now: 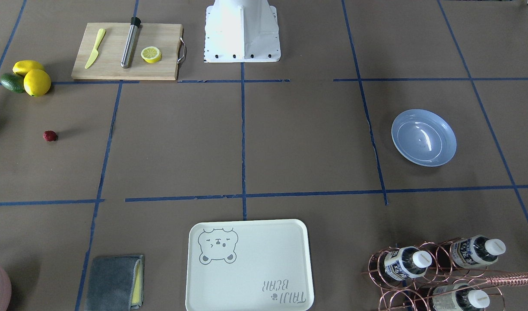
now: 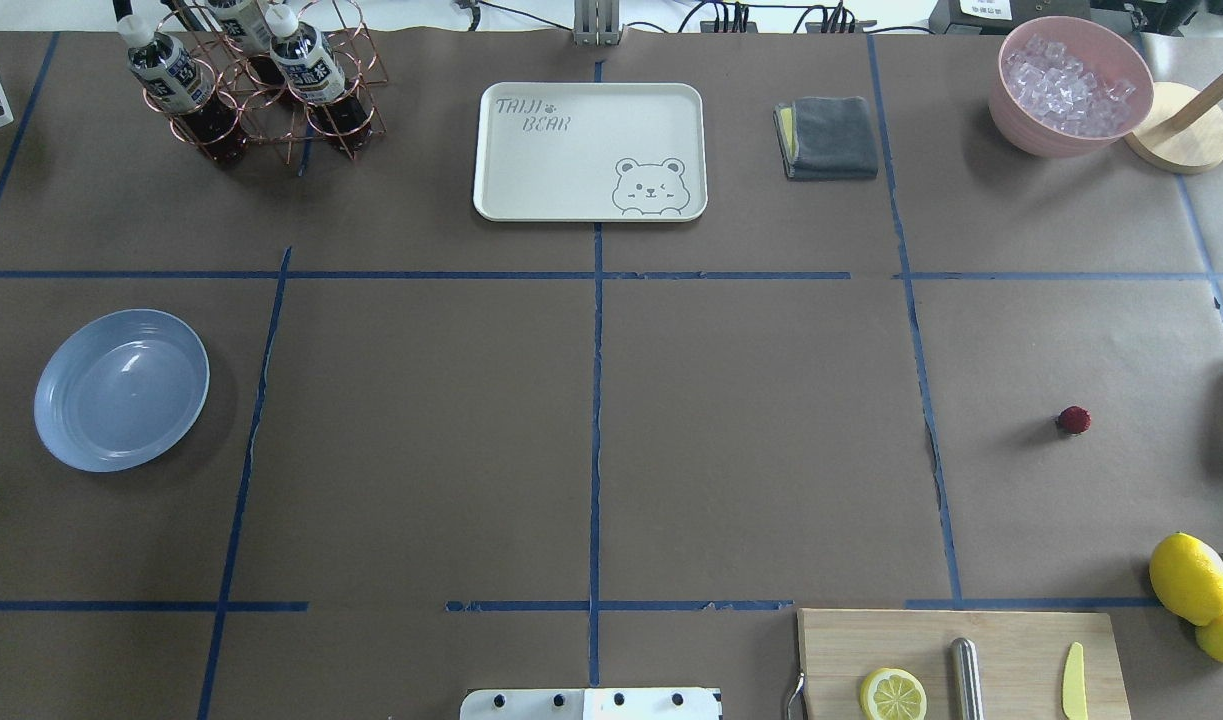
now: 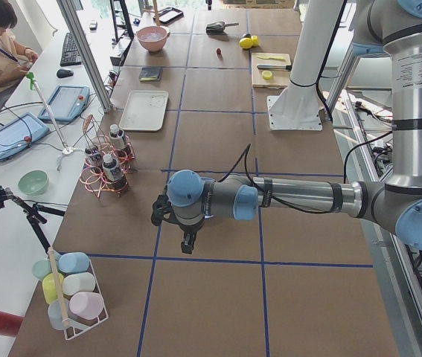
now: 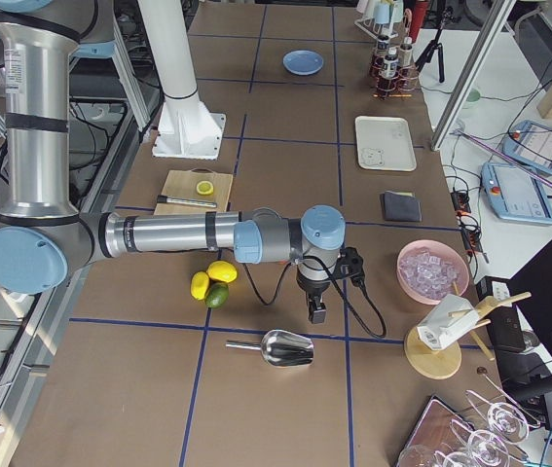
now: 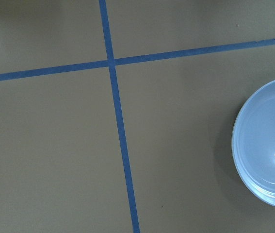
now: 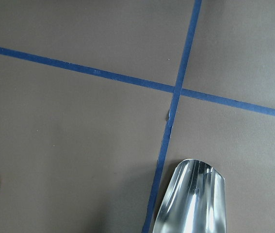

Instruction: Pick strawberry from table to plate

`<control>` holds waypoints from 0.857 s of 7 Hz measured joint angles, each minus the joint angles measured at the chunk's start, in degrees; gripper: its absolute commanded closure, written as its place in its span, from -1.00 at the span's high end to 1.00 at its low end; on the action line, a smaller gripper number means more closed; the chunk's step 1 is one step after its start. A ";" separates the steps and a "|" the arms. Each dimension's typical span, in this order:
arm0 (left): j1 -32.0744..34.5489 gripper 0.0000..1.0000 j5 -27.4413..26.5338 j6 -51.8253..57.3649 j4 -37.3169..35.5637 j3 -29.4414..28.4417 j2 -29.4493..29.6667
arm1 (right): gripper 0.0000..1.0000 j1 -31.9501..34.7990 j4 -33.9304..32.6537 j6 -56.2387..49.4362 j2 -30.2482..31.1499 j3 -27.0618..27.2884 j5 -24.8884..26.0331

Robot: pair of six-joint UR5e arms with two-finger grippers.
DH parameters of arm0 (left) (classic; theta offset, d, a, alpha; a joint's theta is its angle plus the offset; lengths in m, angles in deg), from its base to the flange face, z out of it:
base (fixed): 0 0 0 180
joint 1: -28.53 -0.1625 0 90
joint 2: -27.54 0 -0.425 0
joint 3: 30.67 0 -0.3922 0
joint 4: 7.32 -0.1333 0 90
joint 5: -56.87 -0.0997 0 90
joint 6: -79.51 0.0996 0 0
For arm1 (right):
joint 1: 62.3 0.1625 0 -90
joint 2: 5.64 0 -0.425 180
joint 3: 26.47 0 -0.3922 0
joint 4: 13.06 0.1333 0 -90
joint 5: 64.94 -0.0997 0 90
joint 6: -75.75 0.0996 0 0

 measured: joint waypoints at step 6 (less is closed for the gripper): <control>0.25 1.00 0.44 1.38 2.04 3.40 -1.31 | 1.00 -0.22 0.23 0.18 -0.16 -0.02 -2.77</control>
